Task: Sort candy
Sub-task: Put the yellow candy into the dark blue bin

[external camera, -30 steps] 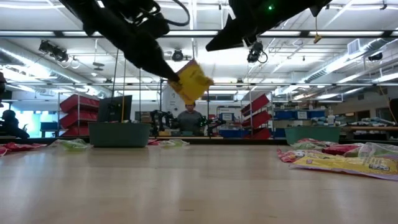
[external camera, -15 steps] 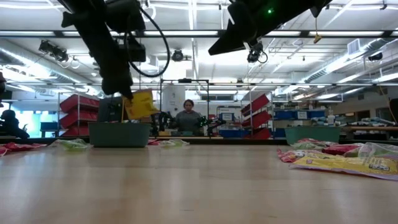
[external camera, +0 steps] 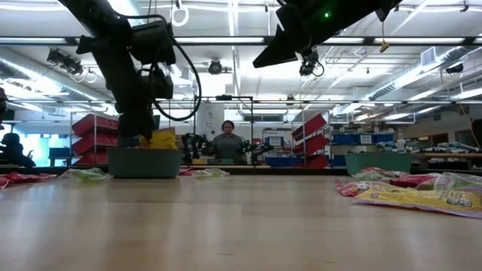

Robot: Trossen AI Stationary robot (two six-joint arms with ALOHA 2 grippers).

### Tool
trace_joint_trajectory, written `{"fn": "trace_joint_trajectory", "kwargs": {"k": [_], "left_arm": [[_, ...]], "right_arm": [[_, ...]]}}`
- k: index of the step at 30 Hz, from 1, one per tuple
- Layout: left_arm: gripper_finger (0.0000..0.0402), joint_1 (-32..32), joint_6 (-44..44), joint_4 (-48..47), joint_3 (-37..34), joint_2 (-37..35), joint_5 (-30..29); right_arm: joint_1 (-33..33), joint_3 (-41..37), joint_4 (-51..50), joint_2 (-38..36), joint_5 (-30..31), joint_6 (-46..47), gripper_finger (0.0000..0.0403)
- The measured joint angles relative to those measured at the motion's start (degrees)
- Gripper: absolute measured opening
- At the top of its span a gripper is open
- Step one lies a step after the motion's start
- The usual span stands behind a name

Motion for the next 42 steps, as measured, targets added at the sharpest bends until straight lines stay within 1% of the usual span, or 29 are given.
{"fn": "trace_joint_trajectory", "kwargs": {"k": [2,5,7,12,15,17,21,24,26,28,31,32,33,36,38,42], "left_arm": [[0.0006,-0.07,1.20,-0.67,0.00,0.00,2.43],[0.0023,-0.09,3.15,-0.71,0.00,0.00,8.09],[0.0040,-0.10,4.29,-0.71,0.00,0.00,9.73],[0.0091,-0.09,4.53,-1.09,0.19,0.00,9.89],[0.0118,-0.09,4.38,-3.39,1.65,0.02,9.82],[0.0128,-0.11,3.85,-5.71,2.73,0.02,9.81],[0.0132,-0.14,1.50,-10.24,3.48,0.00,9.42],[0.0129,-0.14,0.96,-10.30,3.45,-0.06,8.82],[0.0116,-0.14,1.37,-8.01,3.39,-0.89,9.70],[0.0089,0.13,2.42,-4.77,3.41,-2.33,12.76],[0.0033,2.20,3.94,-1.22,2.20,-5.19,16.51],[0.0017,3.38,4.09,0.53,1.45,-6.18,18.11],[0.0010,4.82,4.13,2.47,0.45,-7.08,20.60],[0.0007,9.88,4.22,8.50,-2.73,-8.41,29.88],[0.0003,13.40,3.90,11.23,-4.76,-8.35,34.26],[0.0002,17.76,2.92,17.74,-7.52,-7.82,40.07]], "right_arm": [[0.00,0.00,-0.01,0.00,0.00,-0.02,0.0010],[0.00,0.00,-0.03,0.00,0.00,-0.17,0.0011],[0.00,0.00,-0.07,0.00,0.00,-0.17,0.0011],[0.00,0.00,-0.13,0.00,0.00,-0.17,0.0012],[0.00,0.00,-0.62,0.00,-0.02,-0.16,0.0012],[0.00,0.00,-1.12,0.00,-0.02,0.00,0.0011],[0.00,0.00,-2.50,-0.01,-0.02,0.22,0.0012],[0.00,-0.02,-2.91,-0.02,-0.04,0.72,0.0011],[0.00,-0.02,-3.28,-0.02,-0.31,1.09,0.0008],[0.00,-0.01,-4.08,-0.02,-0.37,1.12,0.0004],[0.00,-0.02,-5.38,-0.02,-0.46,2.11,0.0001],[0.00,-0.01,-6.03,-0.02,-0.48,2.67,0.0001],[0.00,-0.02,-6.53,-0.02,-0.50,3.11,0.0001],[0.00,-0.39,-6.35,-0.02,-0.53,3.71,0.0000],[0.00,-1.04,-6.12,-0.02,-0.90,4.24,0.0000],[-0.07,-2.60,-4.29,-0.02,-3.06,5.81,0.0000]]}}
